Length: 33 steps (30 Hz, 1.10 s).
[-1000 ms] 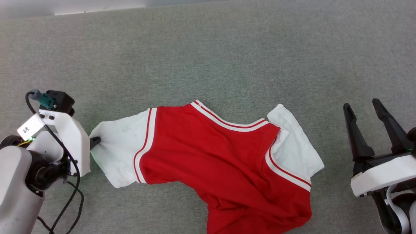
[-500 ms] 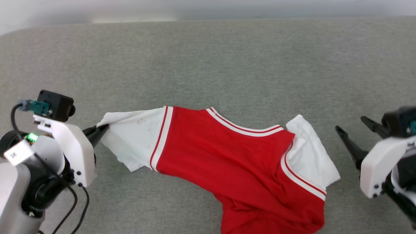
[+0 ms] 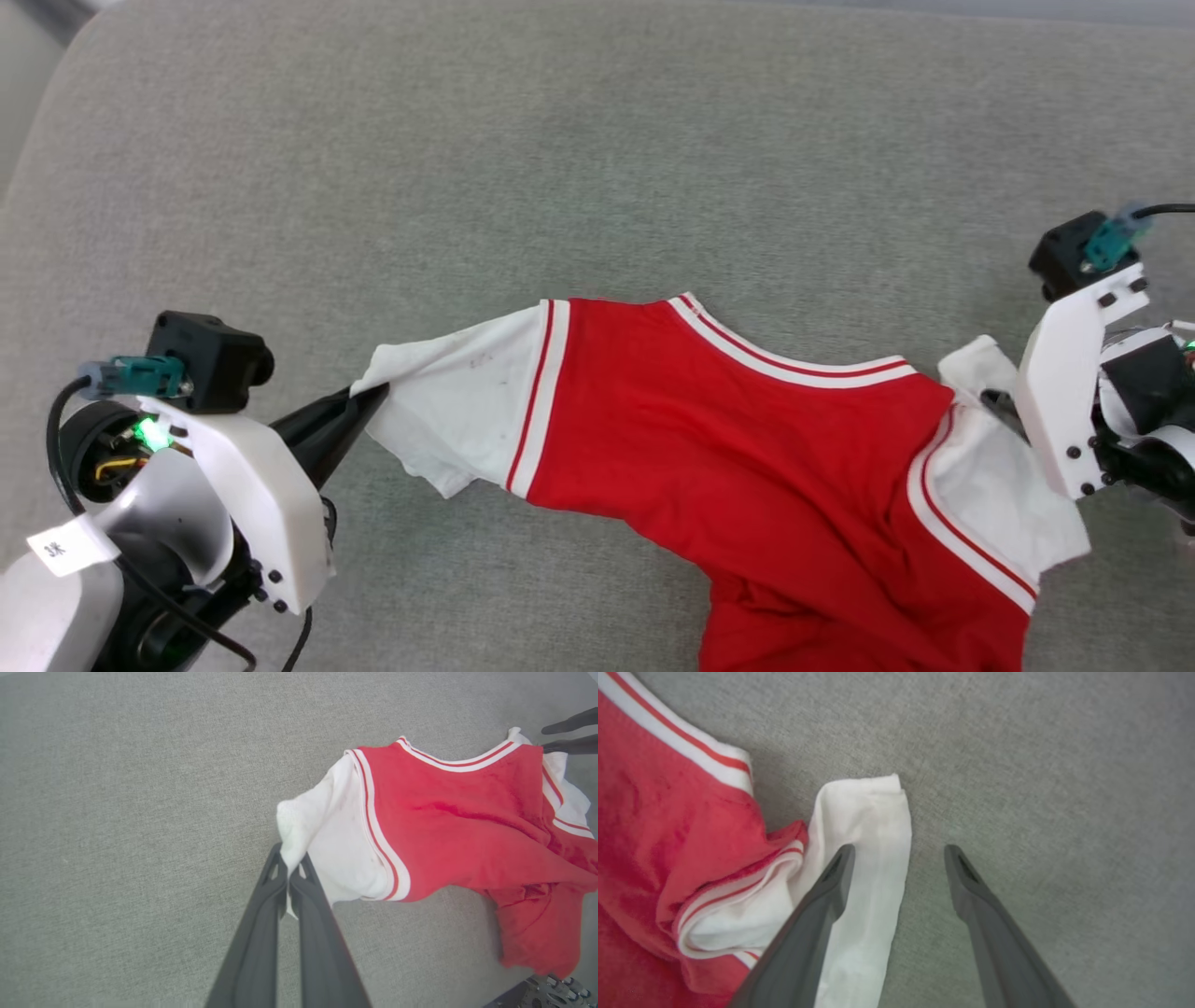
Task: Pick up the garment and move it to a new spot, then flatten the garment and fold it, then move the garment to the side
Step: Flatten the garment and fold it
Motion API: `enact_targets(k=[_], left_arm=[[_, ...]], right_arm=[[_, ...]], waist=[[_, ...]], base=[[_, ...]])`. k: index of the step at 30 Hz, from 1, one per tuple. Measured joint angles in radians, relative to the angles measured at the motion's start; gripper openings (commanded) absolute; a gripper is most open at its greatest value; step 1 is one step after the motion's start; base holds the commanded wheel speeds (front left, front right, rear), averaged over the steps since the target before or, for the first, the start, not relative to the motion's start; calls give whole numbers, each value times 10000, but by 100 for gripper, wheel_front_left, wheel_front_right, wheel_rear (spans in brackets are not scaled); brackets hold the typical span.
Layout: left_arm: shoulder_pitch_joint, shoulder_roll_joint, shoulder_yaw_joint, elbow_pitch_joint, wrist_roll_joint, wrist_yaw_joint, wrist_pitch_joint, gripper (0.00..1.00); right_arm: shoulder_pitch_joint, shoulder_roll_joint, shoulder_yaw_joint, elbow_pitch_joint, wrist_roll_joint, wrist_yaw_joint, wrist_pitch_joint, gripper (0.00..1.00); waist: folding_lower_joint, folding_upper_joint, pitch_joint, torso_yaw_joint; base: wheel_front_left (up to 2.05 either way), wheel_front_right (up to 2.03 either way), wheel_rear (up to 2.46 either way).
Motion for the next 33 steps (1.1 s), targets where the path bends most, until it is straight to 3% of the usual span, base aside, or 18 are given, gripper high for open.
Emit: enact_targets(k=[6, 15, 17, 33], left_arm=[[18, -81, -163, -211, 119, -44, -150, 0], [12, -322, -391, -272, 178, -173, -407, 0], [2, -359, -439, -222, 196, -178, -443, 0], [529, -151, 209, 290, 249, 96, -1120, 0]], right_arm=[[-177, -414, 759, 589, 130, 0, 368, 100], [-281, -652, 1266, 1218, 197, -23, -161, 100], [-282, -690, 1319, 1325, 345, -23, -493, 0], [-364, -474, 846, 2238, 734, 2, -3183, 0]], waist=[[-1, 0, 222, 363], [-4, 0, 484, 716], [-4, 0, 503, 771], [0, 0, -568, 5]], base=[[0, 0, 0], [0, 0, 0], [0, 0, 0], [0, 0, 0]])
